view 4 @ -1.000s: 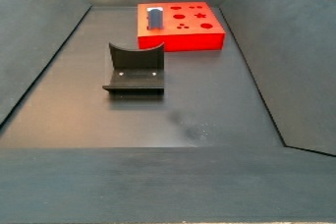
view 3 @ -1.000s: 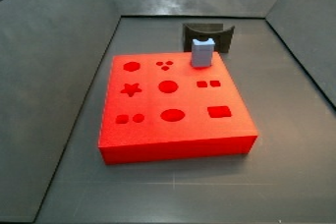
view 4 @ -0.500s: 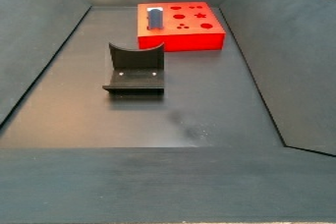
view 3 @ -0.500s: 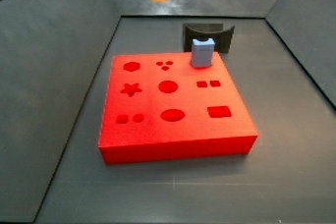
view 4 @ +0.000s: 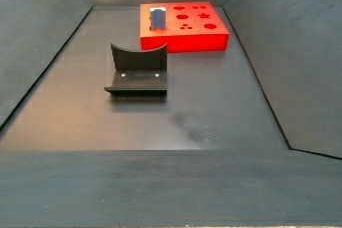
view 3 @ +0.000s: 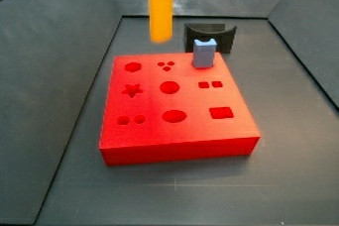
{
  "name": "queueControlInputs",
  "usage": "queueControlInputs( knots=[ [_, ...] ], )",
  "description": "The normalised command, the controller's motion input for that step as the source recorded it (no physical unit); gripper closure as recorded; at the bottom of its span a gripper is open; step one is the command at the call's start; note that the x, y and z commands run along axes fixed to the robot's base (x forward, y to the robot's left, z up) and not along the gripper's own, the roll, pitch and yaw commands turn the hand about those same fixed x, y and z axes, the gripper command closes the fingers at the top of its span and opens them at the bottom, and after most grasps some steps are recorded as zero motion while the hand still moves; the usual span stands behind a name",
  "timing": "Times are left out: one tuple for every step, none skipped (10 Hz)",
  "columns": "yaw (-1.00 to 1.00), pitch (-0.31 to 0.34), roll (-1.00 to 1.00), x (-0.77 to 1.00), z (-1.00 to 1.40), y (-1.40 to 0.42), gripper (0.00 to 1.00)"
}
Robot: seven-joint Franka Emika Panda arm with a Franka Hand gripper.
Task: Pick up the oval object. Move up. Move to above the board. Insert the oval object.
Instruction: Insert the oval object.
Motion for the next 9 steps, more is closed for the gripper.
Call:
queueControlInputs(
  knots=[
    [-0.96,-0.141,0.00,0.00,-0.67,-0.19,1.00],
    [-0.95,-0.137,0.02,0.00,-0.73,-0.19,1.00],
    [-0.94,-0.131,0.05,0.00,-0.82,-0.20,1.00],
    [-0.73,-0.077,0.06,0.16,-0.85,-0.29,1.00],
    [-0.51,-0.020,0.03,0.40,-0.83,-0.35,1.00],
    [-0.50,0.000,0.05,0.51,-0.69,-0.31,1.00],
    [-0.61,0.000,0.07,0.40,-0.47,-0.22,1.00],
    [-0.68,0.003,0.08,0.25,-0.32,-0.15,1.00],
    [-1.00,0.000,0.03,0.00,-0.18,-0.06,1.00]
  ],
)
